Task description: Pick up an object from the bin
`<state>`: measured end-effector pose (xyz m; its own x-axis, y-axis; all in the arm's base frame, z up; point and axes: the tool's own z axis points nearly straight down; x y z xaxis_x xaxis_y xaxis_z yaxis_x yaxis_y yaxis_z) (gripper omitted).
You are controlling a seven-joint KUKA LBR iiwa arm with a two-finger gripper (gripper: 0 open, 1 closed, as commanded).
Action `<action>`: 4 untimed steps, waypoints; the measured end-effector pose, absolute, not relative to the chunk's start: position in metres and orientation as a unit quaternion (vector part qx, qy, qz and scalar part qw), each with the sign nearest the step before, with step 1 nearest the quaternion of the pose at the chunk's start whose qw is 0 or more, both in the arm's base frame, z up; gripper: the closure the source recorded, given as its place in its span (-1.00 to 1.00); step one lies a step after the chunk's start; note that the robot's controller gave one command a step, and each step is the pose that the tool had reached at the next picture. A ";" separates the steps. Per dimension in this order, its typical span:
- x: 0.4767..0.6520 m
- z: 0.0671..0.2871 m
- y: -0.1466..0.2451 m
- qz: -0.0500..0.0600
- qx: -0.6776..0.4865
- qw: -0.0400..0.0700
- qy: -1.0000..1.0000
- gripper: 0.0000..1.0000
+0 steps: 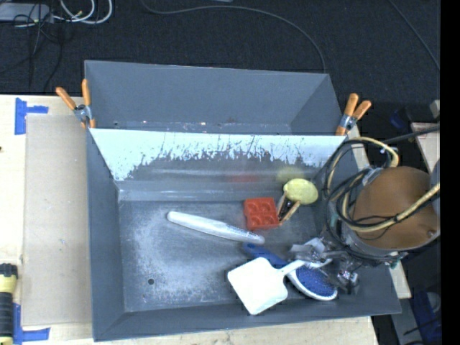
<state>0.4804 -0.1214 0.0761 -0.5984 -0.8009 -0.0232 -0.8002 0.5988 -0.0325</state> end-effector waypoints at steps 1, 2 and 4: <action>0.484 0.089 -0.132 -0.004 -0.490 0.013 0.872 -1.00; 0.477 0.127 -0.122 -0.011 -0.563 0.017 0.827 1.00; 0.477 0.127 -0.122 -0.011 -0.562 0.017 0.827 1.00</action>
Offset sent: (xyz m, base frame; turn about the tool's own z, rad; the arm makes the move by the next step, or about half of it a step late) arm -0.0040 -0.0015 0.0515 -0.2678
